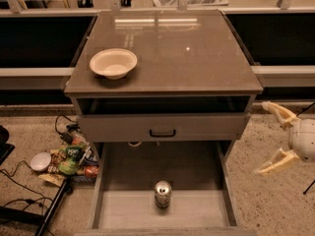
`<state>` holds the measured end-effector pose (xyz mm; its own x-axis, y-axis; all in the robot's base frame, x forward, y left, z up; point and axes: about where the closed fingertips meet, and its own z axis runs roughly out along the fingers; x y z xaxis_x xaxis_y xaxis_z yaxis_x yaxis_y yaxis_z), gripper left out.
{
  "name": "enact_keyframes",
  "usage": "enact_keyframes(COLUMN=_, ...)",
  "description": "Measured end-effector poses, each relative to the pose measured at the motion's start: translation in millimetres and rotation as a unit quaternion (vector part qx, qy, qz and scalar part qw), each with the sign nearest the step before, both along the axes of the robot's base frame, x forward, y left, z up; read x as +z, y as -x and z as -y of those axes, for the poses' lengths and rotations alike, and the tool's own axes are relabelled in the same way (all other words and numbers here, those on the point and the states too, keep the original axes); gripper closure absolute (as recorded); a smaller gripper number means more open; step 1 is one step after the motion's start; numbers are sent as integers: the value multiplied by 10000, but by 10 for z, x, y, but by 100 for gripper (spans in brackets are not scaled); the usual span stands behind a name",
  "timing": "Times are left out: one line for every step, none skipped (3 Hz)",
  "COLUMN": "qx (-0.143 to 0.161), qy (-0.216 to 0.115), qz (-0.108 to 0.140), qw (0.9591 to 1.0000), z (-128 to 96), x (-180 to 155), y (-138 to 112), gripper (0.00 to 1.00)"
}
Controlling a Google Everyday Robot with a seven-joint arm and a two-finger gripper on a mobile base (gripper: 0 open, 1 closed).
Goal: Pick 7up can from middle drawer and place on counter
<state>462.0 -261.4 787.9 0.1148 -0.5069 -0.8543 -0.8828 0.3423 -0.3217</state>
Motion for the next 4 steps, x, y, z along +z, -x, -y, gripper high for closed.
enact_keyframes(qx=0, qy=-1, qz=-3, qw=10000, z=-3, x=4, y=0, gripper=0)
enact_keyframes(qx=82, qy=-99, qz=-105, qw=9999, z=-195, x=-228, y=-145, gripper=0)
enact_keyframes(qx=316, qy=-395, qz=-319, qw=9982, z=-643, x=-890, y=-328, gripper=0)
enact_keyframes(qx=522, qy=-600, qz=-474, qw=9957, z=-1040, x=-1596, y=-413, gripper=0)
